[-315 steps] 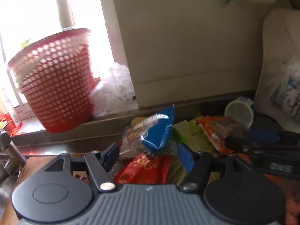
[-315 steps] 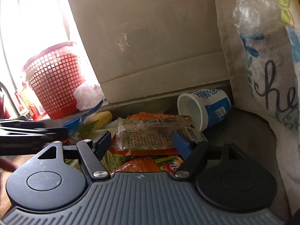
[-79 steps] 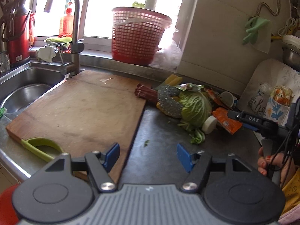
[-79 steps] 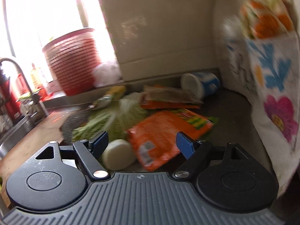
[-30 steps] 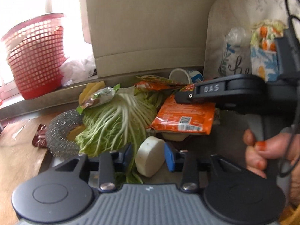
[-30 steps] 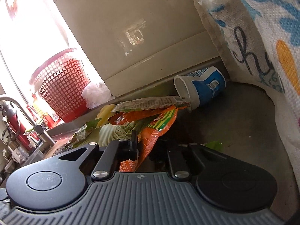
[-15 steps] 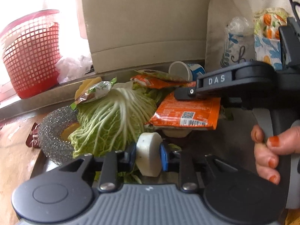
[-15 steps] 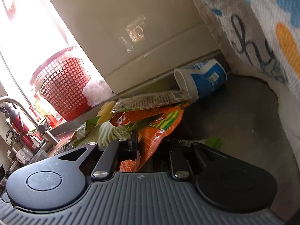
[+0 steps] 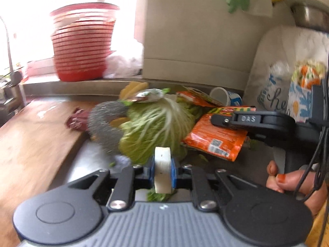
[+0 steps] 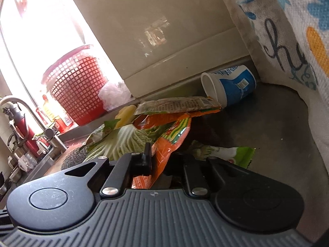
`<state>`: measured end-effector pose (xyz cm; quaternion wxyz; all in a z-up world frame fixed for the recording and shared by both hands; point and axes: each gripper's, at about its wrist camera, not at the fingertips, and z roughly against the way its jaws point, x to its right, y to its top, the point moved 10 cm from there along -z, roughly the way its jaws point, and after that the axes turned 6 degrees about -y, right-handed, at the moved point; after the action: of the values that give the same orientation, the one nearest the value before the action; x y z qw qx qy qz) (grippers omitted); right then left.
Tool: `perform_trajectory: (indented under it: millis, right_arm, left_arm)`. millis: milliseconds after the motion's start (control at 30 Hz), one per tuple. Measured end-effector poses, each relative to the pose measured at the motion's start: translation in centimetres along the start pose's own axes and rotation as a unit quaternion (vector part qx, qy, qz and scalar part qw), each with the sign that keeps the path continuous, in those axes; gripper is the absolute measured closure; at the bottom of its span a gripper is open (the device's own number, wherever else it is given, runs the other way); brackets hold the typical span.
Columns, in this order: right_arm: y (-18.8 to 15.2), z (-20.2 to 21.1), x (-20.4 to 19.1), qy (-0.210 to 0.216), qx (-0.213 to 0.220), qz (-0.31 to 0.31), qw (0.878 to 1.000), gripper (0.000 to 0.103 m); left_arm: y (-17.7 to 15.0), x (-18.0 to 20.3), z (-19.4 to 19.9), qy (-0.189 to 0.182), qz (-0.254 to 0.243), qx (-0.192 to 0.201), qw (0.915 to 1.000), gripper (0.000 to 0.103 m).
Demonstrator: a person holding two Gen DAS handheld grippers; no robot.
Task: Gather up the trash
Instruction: 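Grasp the white round disc with the left tool while the right tool grasps an orange snack wrapper, then carry disc and wrapper over the red bin and open both tools to drop them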
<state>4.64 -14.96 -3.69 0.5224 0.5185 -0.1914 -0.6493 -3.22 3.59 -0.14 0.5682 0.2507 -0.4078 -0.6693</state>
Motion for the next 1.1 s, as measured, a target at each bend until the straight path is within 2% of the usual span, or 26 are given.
perform_trajectory:
  millis: [200,467,667,1100]
  right_arm:
    - [-0.2,0.9,-1.1,0.015,0.006,0.013,1.000,0.097]
    - [-0.9,2.3,-3.1,0.034,0.008,0.017,0.999,0.099]
    - [-2.1,3.6,-3.5,0.048,-0.004,-0.011,0.999,0.099]
    - [-3.7,6.3,-7.8,0.047,-0.021,0.033,0.998,0.099]
  left_arm:
    - [-0.4,-2.4,4.6,0.019,0.028,0.018,0.9993,0.090]
    - [-2.6,-6.0,10.2,0.067,0.048,0.022,0.9963,0.090]
    - [-5.0,-9.1,13.5,0.102,0.075,0.010,0.9919,0.090]
    - [-8.3,-14.0,19.6,0.149,0.124,0.021,0.9809,0.090]
